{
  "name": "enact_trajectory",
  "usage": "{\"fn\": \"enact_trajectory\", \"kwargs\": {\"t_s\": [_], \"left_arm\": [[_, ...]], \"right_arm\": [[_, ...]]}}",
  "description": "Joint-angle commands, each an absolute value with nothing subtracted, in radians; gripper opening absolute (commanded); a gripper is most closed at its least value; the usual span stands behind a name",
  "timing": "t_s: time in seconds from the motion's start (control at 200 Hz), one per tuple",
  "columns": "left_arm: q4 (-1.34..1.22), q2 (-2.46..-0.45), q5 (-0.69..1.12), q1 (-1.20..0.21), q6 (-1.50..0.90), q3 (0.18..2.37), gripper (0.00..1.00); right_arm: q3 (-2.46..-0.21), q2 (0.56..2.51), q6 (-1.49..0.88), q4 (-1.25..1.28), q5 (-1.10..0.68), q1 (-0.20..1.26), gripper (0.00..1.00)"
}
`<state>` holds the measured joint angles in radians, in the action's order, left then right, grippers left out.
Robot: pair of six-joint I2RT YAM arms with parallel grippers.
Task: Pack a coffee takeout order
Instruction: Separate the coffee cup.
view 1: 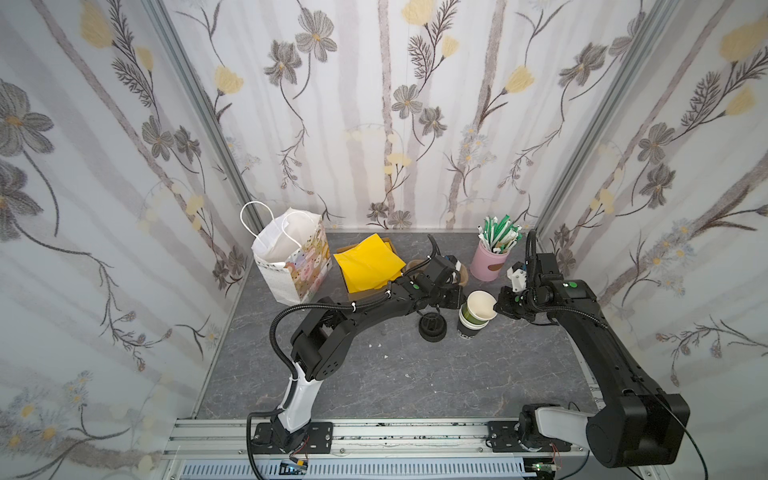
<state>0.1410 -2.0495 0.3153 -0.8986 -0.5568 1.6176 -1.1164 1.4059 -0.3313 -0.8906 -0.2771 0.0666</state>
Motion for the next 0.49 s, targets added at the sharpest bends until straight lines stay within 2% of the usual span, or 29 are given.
{"fn": "enact_trajectory", "kwargs": {"t_s": [0.0,0.49], "left_arm": [[0.142,-2.051,0.320,-0.897,-0.556,1.636,0.23],[0.141,-2.006,0.231,-0.885,-0.557,1.667,0.29]], "right_arm": [[-1.131,1.398,-0.334,-0.877,-0.262,0.062,0.00],[-1.174,1.364,-0.339,-0.920,-0.263,0.060,0.00]]}}
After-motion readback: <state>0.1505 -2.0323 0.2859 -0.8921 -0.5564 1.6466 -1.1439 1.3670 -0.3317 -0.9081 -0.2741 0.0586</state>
